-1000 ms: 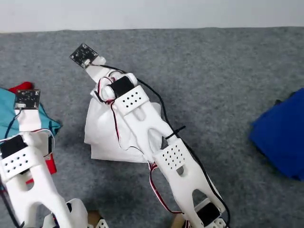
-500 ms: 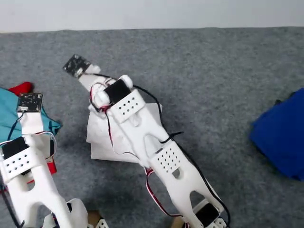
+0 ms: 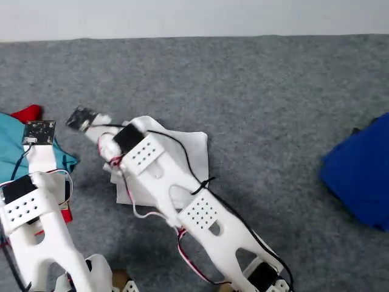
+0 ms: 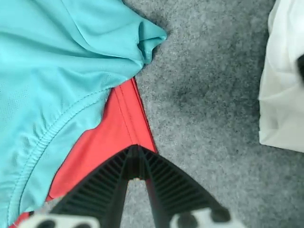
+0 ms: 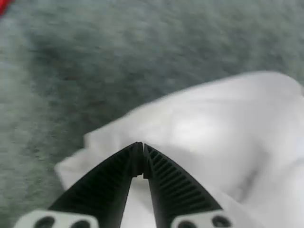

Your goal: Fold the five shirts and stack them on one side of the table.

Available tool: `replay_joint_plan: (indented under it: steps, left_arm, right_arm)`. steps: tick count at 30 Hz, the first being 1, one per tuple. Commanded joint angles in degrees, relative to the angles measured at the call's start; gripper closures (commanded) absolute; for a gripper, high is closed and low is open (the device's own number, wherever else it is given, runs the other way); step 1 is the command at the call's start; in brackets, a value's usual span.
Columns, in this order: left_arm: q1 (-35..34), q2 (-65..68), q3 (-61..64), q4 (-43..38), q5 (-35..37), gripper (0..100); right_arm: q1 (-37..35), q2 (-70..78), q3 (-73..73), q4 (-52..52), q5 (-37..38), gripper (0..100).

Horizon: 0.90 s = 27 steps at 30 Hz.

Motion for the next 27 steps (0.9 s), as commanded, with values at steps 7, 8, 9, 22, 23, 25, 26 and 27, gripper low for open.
replay_joint_plan:
  steps: [7, 8, 9, 22, 23, 25, 26, 27]
  left_arm:
    - [-10.7, -1.8, -5.1, 0.3, 0.1, 100]
    - [-11.2, -1.8, -5.5, 0.4, 0.0, 100]
    - [-11.4, -1.8, -5.8, 0.4, -0.2, 100]
    - [-13.2, -1.9, -8.2, 0.7, 4.0, 100]
    - [-14.4, -1.9, -9.4, 0.7, 5.8, 100]
    - [-16.9, -1.9, -11.9, 0.7, 8.1, 100]
    - [-17.8, -1.9, -13.1, 0.7, 8.3, 100]
    - [-18.6, -1.8, -13.8, 0.7, 8.3, 100]
  right_arm:
    - [-6.4, -1.4, -2.4, 2.8, 0.2, 98.9]
    - [-6.7, -1.4, -2.4, 2.8, 0.2, 98.9]
    - [-7.2, -1.4, -2.4, 2.9, 0.2, 98.9]
    - [2.8, -6.6, -2.4, 2.7, 0.2, 99.0]
    - [3.2, -7.0, -2.4, 2.9, 0.2, 99.0]
    - [3.8, -8.1, -2.4, 3.2, 0.2, 99.1]
    - [4.1, -9.7, -2.1, 3.3, -0.1, 99.1]
    - [4.2, -11.8, -0.7, 3.3, -0.3, 99.1]
